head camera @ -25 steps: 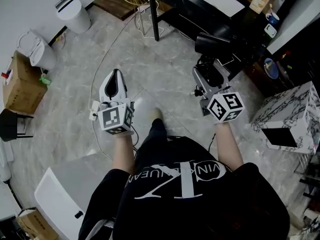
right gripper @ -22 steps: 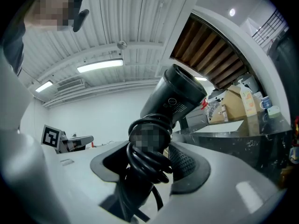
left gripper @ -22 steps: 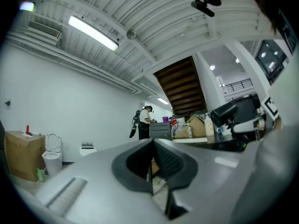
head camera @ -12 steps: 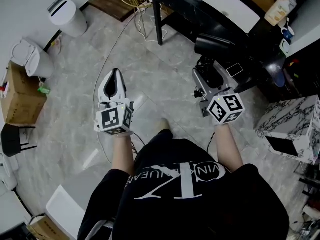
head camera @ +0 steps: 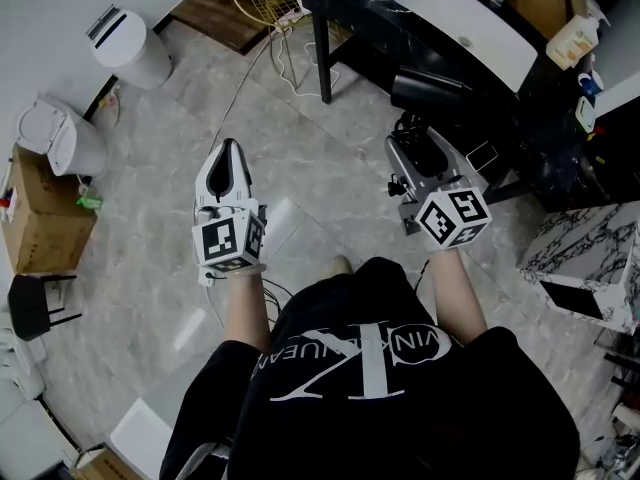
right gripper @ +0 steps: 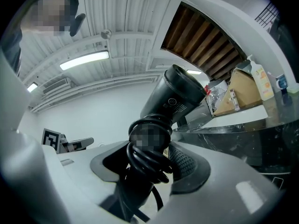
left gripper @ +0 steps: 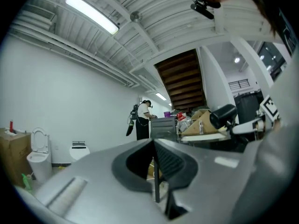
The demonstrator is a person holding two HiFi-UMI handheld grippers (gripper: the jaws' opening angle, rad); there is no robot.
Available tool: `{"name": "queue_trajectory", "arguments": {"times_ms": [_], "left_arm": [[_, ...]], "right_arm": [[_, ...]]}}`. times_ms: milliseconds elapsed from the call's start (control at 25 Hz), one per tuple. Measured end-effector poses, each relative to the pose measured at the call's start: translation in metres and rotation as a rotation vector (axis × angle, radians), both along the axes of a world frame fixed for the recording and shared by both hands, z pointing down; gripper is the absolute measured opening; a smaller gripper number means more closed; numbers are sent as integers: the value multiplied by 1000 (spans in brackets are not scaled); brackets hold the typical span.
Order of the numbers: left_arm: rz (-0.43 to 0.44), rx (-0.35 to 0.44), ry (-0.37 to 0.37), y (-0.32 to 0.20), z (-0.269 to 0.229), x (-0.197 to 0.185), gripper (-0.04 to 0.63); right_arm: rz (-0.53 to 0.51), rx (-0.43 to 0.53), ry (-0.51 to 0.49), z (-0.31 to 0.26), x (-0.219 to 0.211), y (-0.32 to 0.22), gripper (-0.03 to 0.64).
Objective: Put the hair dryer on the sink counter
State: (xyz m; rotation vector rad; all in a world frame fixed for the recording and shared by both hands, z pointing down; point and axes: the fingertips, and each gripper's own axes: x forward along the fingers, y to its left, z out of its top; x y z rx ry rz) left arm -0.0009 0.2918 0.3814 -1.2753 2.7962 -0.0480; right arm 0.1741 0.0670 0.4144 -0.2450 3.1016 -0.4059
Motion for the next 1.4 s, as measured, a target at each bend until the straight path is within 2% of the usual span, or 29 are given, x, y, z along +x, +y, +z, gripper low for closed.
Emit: {"name": "queue_trajectory", "arguments": {"times_ms": [280,560,880,1400], "left_arm": [[14,1,31,-25,7,-31,0],[19,9,18,-71,6,-83,0],[50,11,23,-164,-10,-162,0],[169,-19,20,-300,-13,-231,0]], "right_arm": [[16,-7,24,-5,-32,-25,265],[18,-31,26,-8,-86,-69,265],[12,-58,77,-25,-169,-142,265],[19,-147,162,-29,-252,-234,265]]}}
